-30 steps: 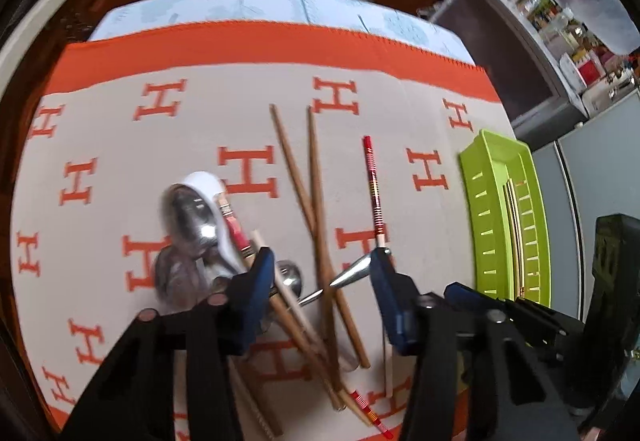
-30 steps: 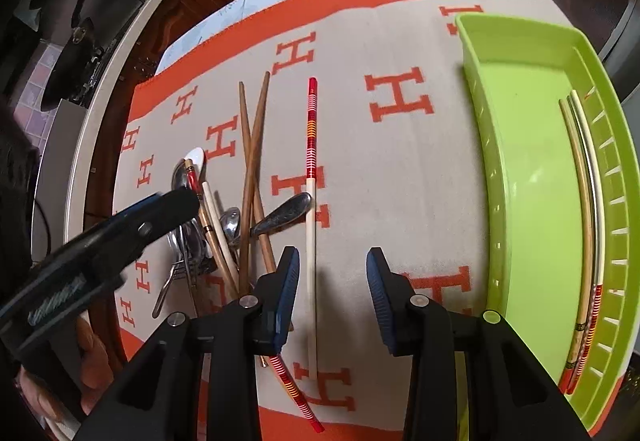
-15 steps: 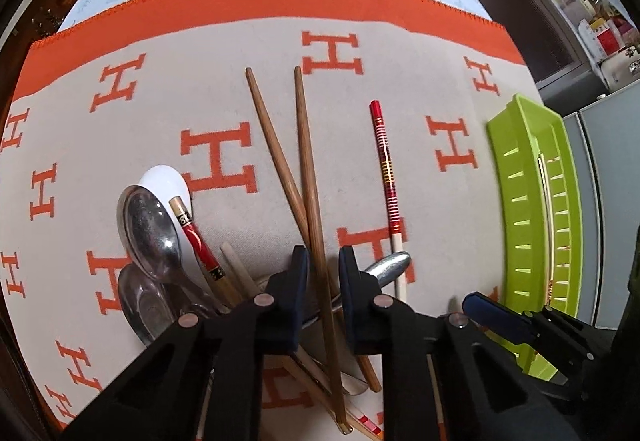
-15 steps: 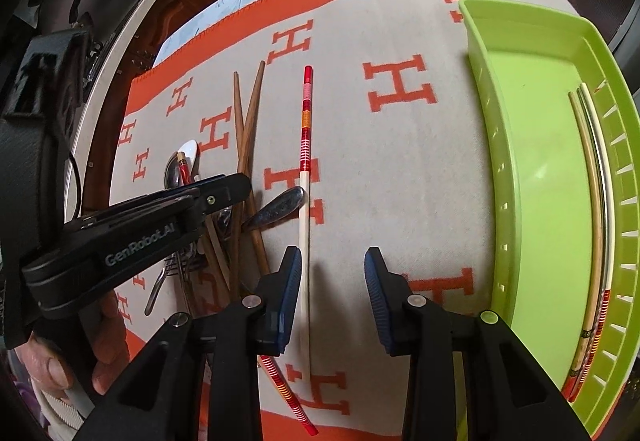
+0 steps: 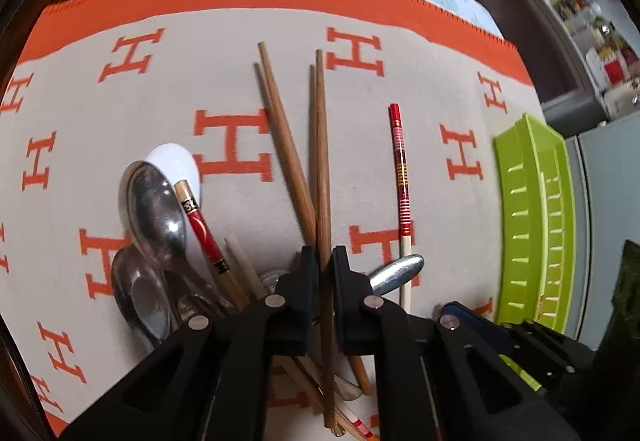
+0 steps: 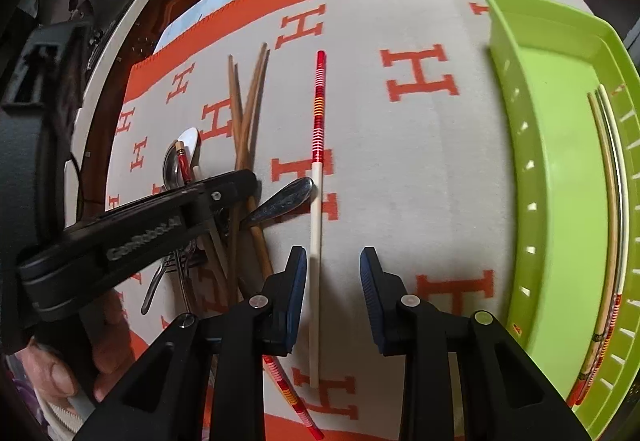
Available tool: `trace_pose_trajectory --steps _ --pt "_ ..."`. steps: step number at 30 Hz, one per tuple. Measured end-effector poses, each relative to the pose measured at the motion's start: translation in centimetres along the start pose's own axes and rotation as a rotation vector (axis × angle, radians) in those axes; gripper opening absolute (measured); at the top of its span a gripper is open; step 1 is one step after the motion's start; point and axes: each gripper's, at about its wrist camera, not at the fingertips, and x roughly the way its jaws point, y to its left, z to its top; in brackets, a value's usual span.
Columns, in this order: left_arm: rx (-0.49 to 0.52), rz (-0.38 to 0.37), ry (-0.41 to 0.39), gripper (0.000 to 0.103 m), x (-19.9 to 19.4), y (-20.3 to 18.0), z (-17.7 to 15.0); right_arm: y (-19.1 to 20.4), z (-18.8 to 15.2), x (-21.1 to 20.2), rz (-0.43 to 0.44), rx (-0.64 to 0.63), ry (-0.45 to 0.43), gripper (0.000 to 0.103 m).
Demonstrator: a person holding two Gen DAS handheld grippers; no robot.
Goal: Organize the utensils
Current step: 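Grasp a red-striped chopstick with the right tool while the left grasps a brown chopstick, then lower both chopsticks into the green tray and open both tools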
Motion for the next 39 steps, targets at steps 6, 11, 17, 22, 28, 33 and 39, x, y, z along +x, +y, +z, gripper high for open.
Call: trace_pose_trajectory --steps 6,11,17,22,28,33,39 --pt "-0.022 -0.038 -0.045 0.004 -2.2 0.8 -0.3 2.3 0.7 1.3 -0.096 -0.068 -0.015 0.029" --pt "-0.014 -0.057 -0.064 0.004 -3.4 0.4 -0.7 4.2 0.5 2.1 -0.218 -0.148 -0.060 0.025" --pt "-0.012 -0.089 -0.074 0.004 -4.5 0.2 -1.1 2.4 0.0 1.2 -0.208 -0.094 -0.101 0.006" --pt "0.002 -0.126 -0.074 0.004 -5.2 -0.9 -1.7 -1.1 -0.3 -1.7 -0.087 0.028 -0.123 0.005" --pt "0.041 -0.181 -0.069 0.004 -6.3 -3.7 -2.5 -3.0 -1.5 -7.2 -0.013 0.059 -0.210 0.005" --pt "0.065 -0.241 -0.052 0.004 -6.5 -6.9 -3.0 -5.4 -2.9 -11.8 -0.145 0.038 -0.301 0.005" --pt "0.126 -0.254 -0.023 0.004 -5.5 -12.3 -3.8 -10.4 -4.5 -12.8 -0.259 0.064 -0.282 0.005"
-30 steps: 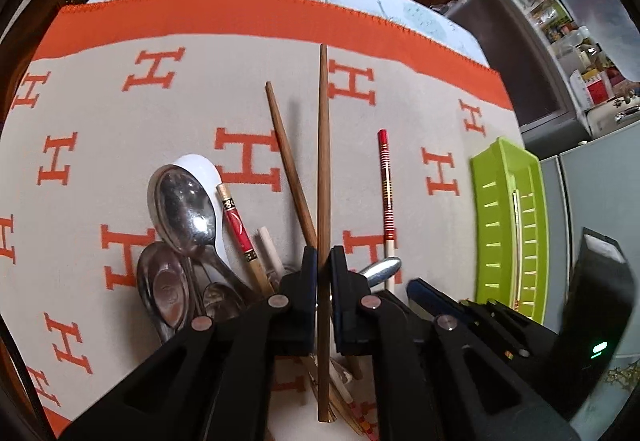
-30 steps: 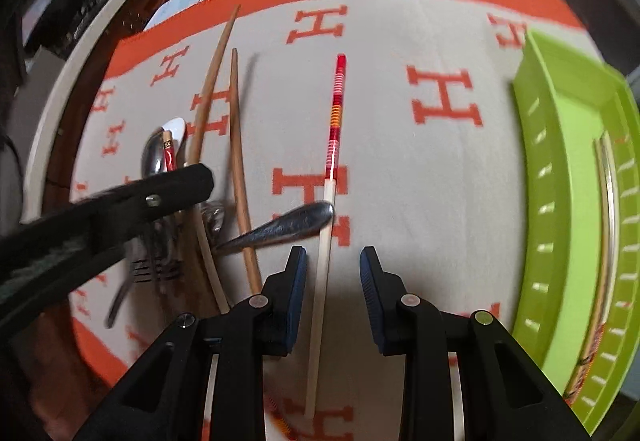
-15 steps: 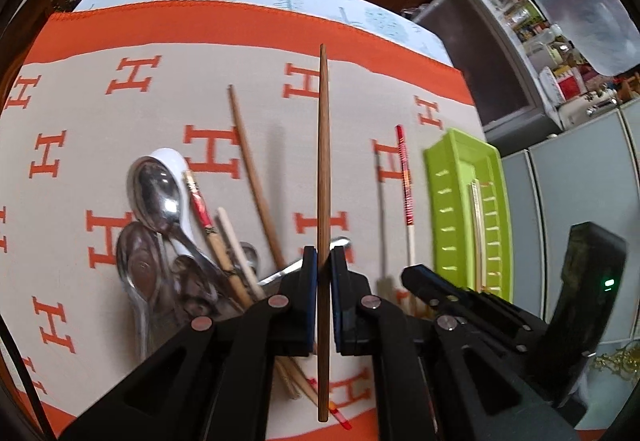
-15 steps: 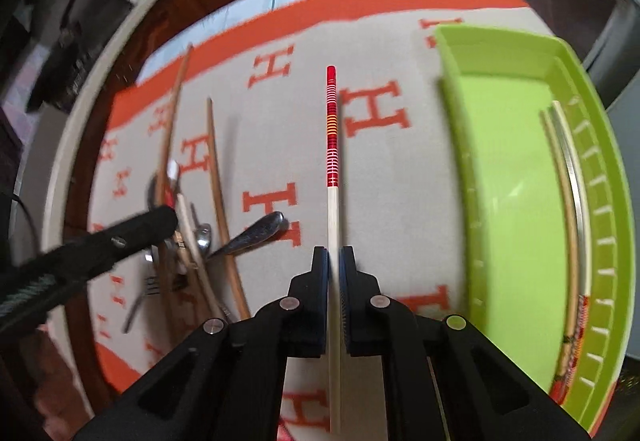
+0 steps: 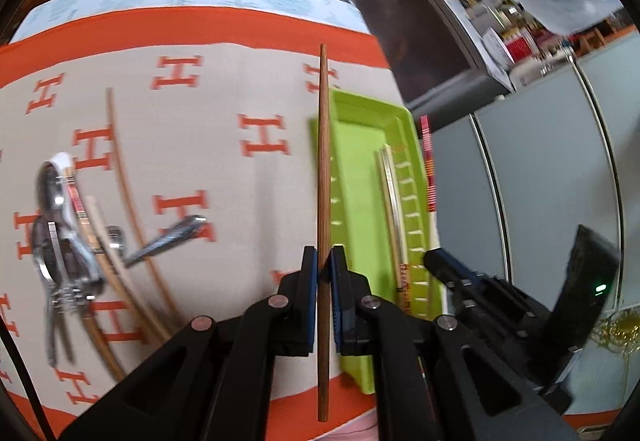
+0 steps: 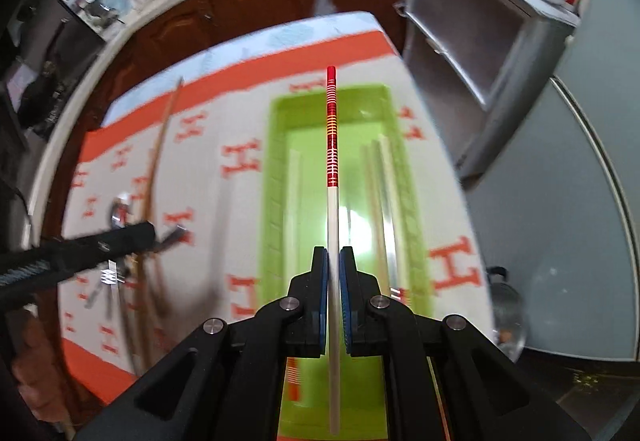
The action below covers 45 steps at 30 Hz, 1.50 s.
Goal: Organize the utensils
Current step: 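Lower both chopsticks into the green tray and open both tools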
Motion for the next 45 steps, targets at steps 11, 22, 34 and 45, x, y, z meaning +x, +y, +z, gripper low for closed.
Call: trace_pose_trajectory --steps 11,22,34,45 --pt "0.043 0.037 0.085 0.004 5.3 -4.8 -0.7 -4.6 -1.8 2.4 -0.023 0.042 0.044 0.008" --pt "0.045 0.057 0.117 0.004 8.3 -6.8 -1.2 -6.9 -1.3 -2.2 -0.019 0.130 -0.072 0.011" --pt "0.089 0.114 0.092 0.036 7.5 -7.6 -2.0 -7.4 -2.5 -5.0 0.014 0.168 -0.099 0.011" --pt "0.144 0.189 0.017 0.045 3.6 -5.6 -3.9 -5.9 -3.8 -3.7 0.046 0.145 -0.057 0.011"
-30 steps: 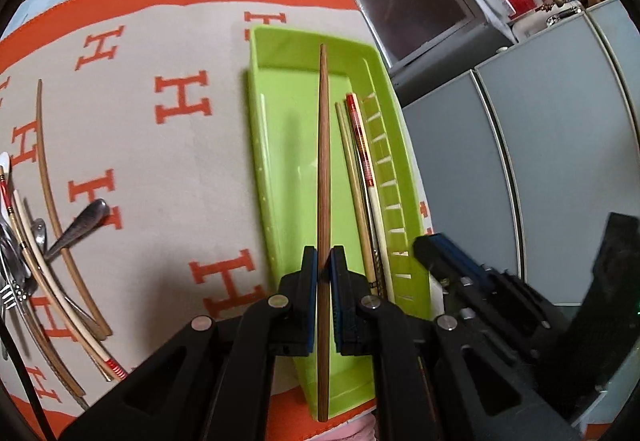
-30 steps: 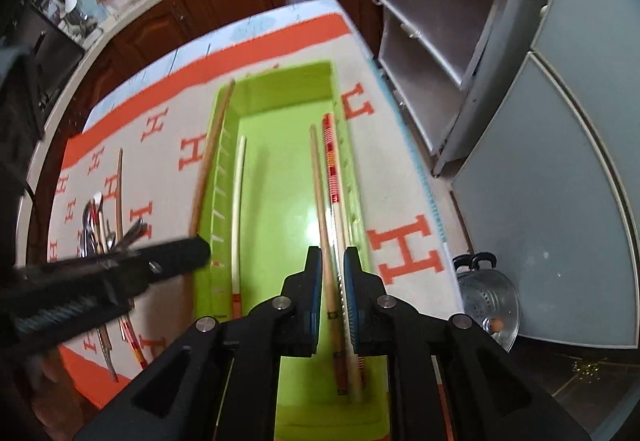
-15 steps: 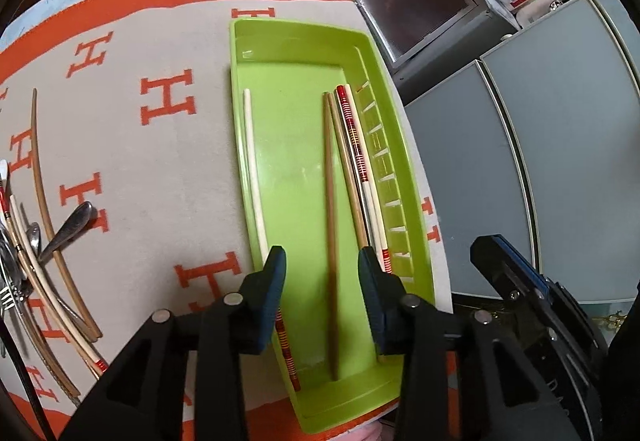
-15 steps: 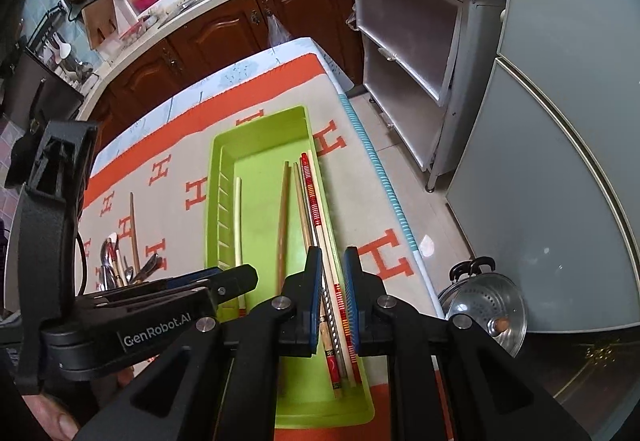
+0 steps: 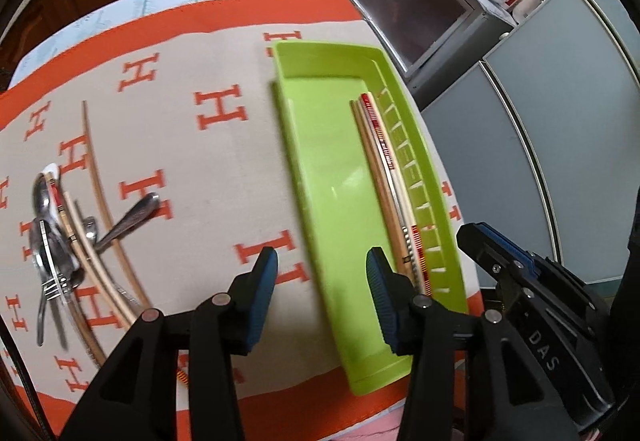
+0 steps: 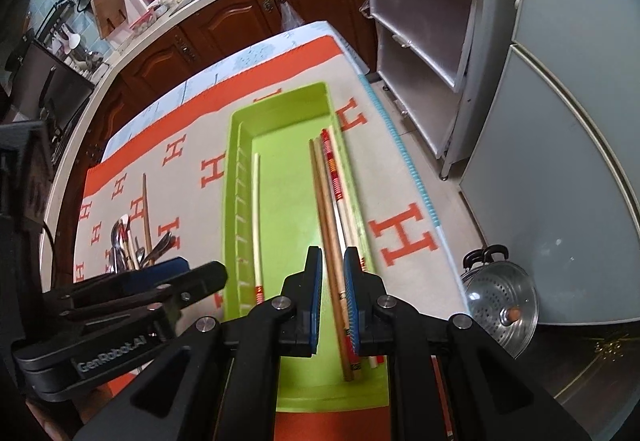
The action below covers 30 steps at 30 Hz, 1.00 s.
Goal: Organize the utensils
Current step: 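Lower both chopsticks into the green tray and open both tools, then lift both tools away from the tray toward the pile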
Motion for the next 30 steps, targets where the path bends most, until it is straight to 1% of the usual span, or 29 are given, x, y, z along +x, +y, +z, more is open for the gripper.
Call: trace_pose_trajectory --steps 1,4,5,8,12,17,26,30 --pt "-0.001 0.009 -0.007 0.046 -0.3 0.4 -0.2 0.3 -0.3 0.1 0.004 -0.006 0.007 0.011" --pt "-0.002 0.032 -0.028 0.054 -1.2 1.7 -1.1 1.3 -0.8 0.6 0.020 -0.025 0.021 0.011" --pt "-0.004 0.044 -0.037 0.055 -1.6 2.3 -1.5 1.6 -0.8 0.7 0.026 -0.033 0.024 0.011" --pt "-0.010 0.072 -0.055 0.055 -2.4 3.5 -2.3 2.9 -1.3 0.9 0.043 -0.061 0.033 0.011" --pt "-0.031 0.109 -0.095 0.055 -4.0 6.1 -3.8 5.0 -1.7 1.2 0.076 -0.097 0.049 0.011" --pt "-0.062 0.141 -0.130 0.055 -5.2 8.7 -5.4 7.6 -2.1 1.3 0.123 -0.143 0.071 0.011" --pt "-0.137 0.140 -0.136 0.055 -5.6 12.8 -6.8 13.2 -2.8 2.1 0.169 -0.246 0.119 0.011" --pt "-0.150 0.166 -0.163 0.055 -6.6 15.0 -6.9 16.2 -2.8 2.9 0.190 -0.307 0.155 0.011"
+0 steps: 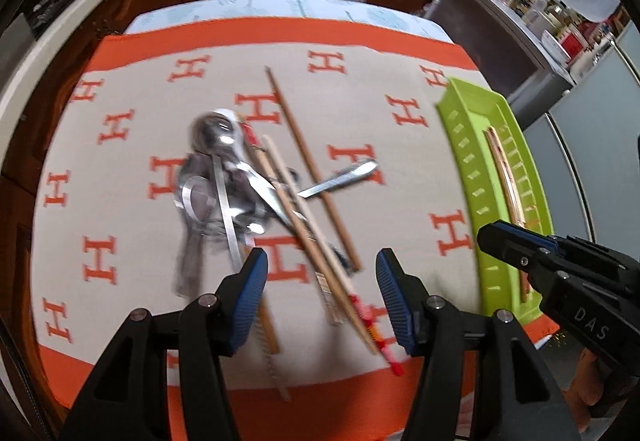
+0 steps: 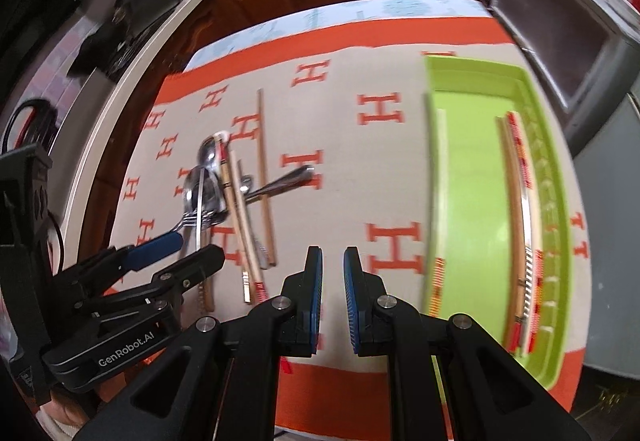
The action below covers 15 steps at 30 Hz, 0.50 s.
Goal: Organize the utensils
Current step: 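Lift both tools away from the tray toward the pile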
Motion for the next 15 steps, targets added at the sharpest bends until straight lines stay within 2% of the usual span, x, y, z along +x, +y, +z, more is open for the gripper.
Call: trace_pose_trajectory --steps 3,6,8,9,11,15 --pt "-0.019 0.011 -0.005 0.055 -0.2 2.1 0.6 1.8 1.0 1.5 0.033 -0.029 0.039 0.011" --pt "-0.071 -0.029 0.019 0.052 0.1 4.3 1.2 3.4 1.8 3.3 0.061 -0.054 0.079 0.011" --pt "-0.103 -0.062 0.041 0.039 0.7 5.3 1.4 4.4 2.2 4.7 0.088 -0.072 0.107 0.011" --pt "-0.117 -0.079 0.053 0.037 1.0 5.6 1.5 4.9 2.4 5.6 0.100 -0.079 0.125 0.011" --pt "-0.136 -0.103 0.073 0.026 1.5 5.9 1.4 5.7 2.7 7.2 0.112 -0.090 0.153 0.011" --pt "-0.163 -0.130 0.103 0.020 2.6 6.5 1.2 6.6 3.0 9.8 0.127 -0.102 0.199 0.011"
